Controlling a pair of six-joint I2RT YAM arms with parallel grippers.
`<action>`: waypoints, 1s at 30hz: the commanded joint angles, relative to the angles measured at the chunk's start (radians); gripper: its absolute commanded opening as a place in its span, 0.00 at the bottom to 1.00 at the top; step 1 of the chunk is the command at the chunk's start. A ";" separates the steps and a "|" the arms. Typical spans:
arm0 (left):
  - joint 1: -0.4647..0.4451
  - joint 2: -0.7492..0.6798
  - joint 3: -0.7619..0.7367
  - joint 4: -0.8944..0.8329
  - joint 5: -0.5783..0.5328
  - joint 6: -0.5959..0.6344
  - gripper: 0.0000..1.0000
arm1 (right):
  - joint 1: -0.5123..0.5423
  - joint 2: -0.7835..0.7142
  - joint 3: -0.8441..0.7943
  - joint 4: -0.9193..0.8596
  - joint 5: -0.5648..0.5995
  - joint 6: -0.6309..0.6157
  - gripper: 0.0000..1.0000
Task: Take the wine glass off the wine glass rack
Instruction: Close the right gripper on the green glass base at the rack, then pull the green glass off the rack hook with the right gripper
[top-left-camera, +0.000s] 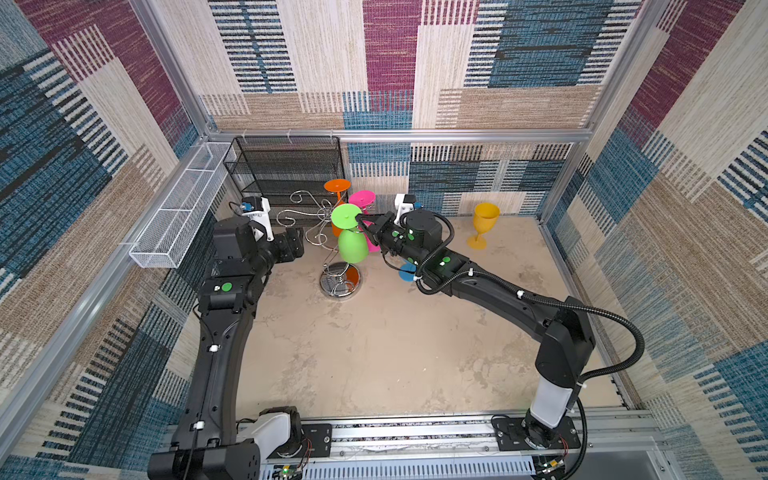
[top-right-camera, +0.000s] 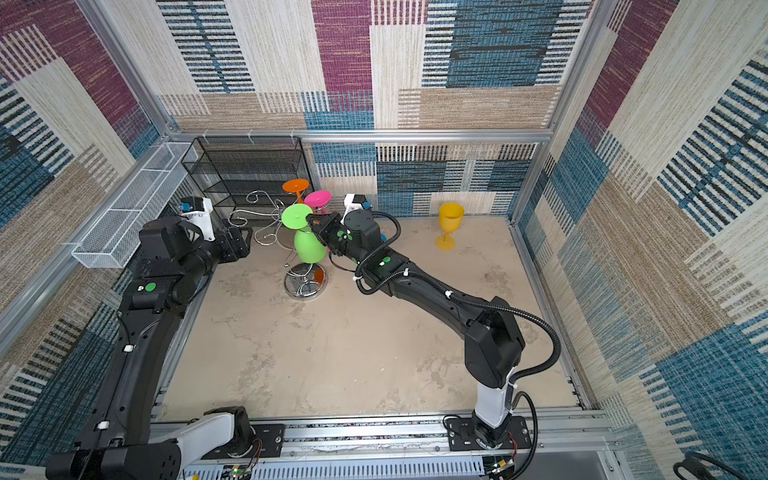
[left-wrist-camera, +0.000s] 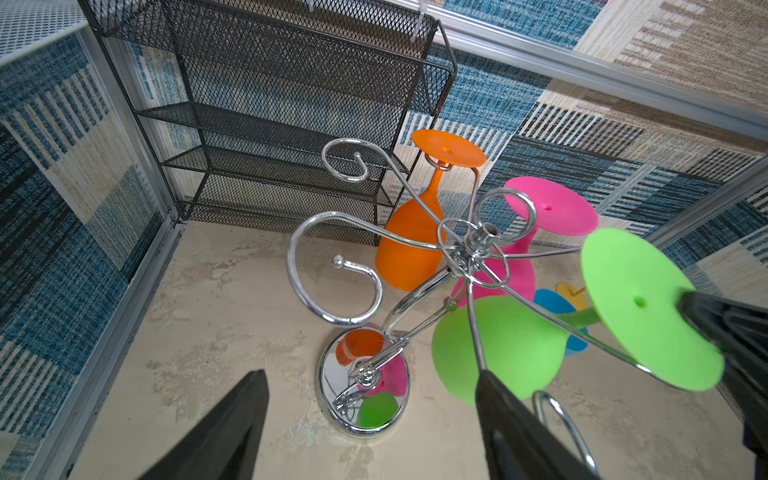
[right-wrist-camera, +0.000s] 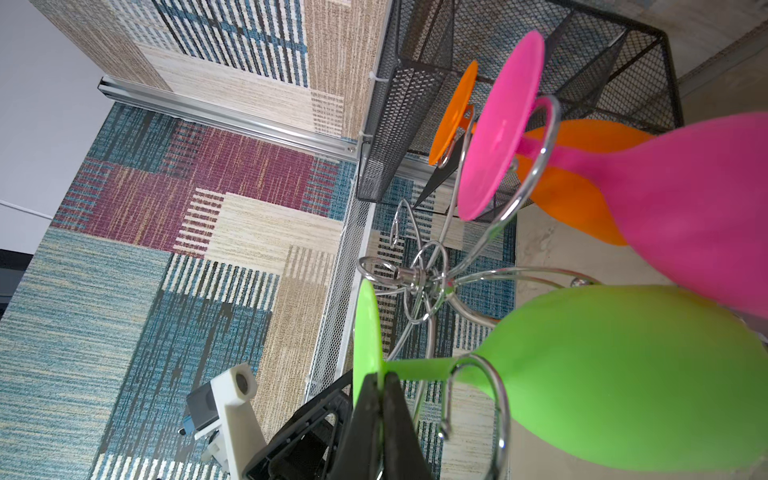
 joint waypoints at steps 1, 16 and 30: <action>0.000 -0.002 -0.002 0.040 0.019 -0.012 0.81 | -0.002 -0.006 0.003 0.027 0.033 -0.008 0.00; 0.000 -0.003 -0.004 0.041 0.022 -0.006 0.81 | -0.009 -0.094 -0.100 0.033 0.122 -0.012 0.00; 0.002 -0.005 -0.005 0.046 0.027 -0.006 0.81 | -0.016 -0.138 -0.156 0.038 0.142 -0.017 0.00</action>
